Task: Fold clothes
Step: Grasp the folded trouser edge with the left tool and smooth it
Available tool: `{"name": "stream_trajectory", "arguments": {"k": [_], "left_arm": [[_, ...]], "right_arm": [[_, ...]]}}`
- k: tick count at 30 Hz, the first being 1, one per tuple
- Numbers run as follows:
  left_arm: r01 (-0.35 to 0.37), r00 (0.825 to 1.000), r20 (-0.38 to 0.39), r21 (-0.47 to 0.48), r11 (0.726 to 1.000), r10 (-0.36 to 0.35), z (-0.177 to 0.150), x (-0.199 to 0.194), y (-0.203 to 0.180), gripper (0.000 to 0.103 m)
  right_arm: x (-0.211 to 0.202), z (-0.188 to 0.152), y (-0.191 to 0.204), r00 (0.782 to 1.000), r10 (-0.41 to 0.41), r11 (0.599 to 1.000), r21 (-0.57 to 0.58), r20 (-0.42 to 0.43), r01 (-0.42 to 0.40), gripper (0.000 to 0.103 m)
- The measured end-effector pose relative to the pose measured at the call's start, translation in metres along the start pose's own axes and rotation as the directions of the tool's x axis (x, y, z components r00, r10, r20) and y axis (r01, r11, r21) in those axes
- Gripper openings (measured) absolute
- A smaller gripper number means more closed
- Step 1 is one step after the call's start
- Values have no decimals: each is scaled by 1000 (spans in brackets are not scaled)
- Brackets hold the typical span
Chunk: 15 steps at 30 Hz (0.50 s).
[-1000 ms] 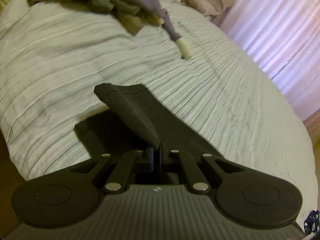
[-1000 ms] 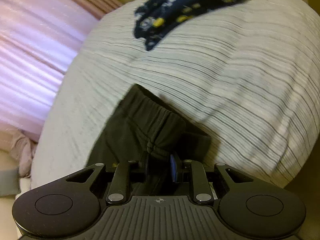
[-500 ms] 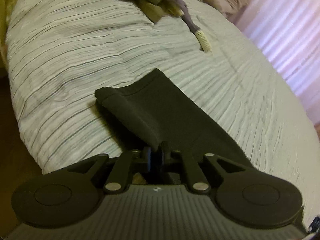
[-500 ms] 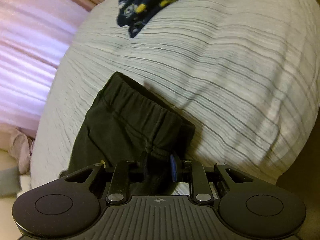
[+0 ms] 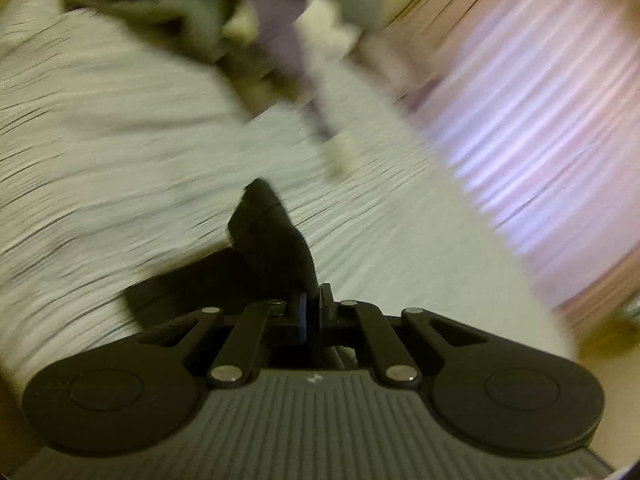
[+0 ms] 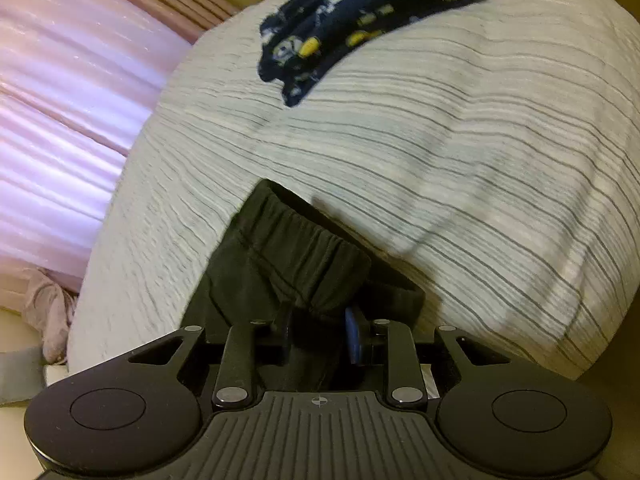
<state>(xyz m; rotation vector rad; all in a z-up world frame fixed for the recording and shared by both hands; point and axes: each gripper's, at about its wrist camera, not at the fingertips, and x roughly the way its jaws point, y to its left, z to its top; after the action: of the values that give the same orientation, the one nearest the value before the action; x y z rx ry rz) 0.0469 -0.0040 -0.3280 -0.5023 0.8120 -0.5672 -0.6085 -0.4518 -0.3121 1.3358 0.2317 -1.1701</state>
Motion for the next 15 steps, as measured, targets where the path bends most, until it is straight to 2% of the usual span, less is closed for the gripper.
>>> {"name": "stream_trajectory", "arguments": {"k": [3,4,6,9,15], "left_arm": [[-135,988,-66,38,990,137,-13,11,16,3],[-179,979,-88,52,982,183,-18,15,21,3],[-273,947,-156,69,960,281,-35,27,38,4],[-262,957,-118,49,964,266,-38,26,36,3],[-237,963,-105,93,967,247,-29,14,35,5]], "right_arm": [[0,0,-2,1000,-1,1000,7,-2,1,26],[2,-1,-4,1000,-4,1000,16,-9,4,26],[5,-3,-8,1000,-14,999,38,-16,15,26],[4,-4,-9,1000,-20,999,29,-20,20,26],[-9,-6,-8,1000,4,1000,-11,-6,-4,24]]}}
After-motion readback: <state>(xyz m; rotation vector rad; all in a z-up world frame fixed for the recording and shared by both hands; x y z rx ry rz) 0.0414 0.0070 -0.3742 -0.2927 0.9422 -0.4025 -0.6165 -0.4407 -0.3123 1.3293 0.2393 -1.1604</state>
